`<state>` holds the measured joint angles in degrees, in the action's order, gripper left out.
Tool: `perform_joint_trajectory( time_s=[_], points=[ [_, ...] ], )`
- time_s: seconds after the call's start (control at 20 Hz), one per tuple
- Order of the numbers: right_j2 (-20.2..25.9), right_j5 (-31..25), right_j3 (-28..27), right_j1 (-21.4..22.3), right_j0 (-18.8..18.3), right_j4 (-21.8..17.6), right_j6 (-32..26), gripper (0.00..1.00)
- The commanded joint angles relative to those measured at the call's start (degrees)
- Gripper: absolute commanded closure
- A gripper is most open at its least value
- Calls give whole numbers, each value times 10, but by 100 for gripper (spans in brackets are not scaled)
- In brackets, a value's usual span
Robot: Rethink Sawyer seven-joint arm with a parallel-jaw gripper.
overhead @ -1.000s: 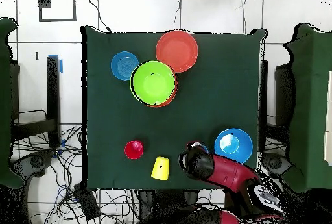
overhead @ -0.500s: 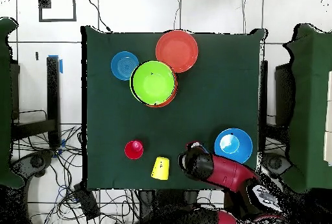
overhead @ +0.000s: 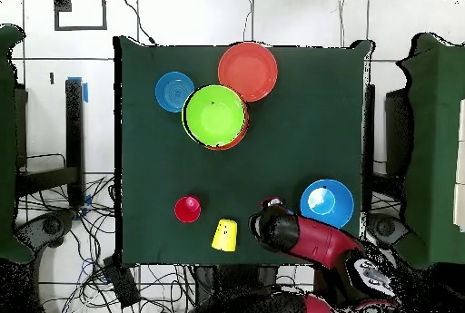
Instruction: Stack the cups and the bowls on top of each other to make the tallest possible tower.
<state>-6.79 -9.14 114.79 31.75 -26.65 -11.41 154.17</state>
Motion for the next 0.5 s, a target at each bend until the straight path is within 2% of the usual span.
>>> perform_joint_trajectory(
  time_s=[0.05, 0.2, 0.35, 0.5],
  points=[
    [36, -46, -33, 4, 9, -20, -26, 100],
    [40, -75, -41, -1, 3, -13, -32, 100],
    [31, -44, -33, -14, 15, -14, -14, 100],
    [19, -45, -34, -12, 25, -16, -10, 100]
  ],
)
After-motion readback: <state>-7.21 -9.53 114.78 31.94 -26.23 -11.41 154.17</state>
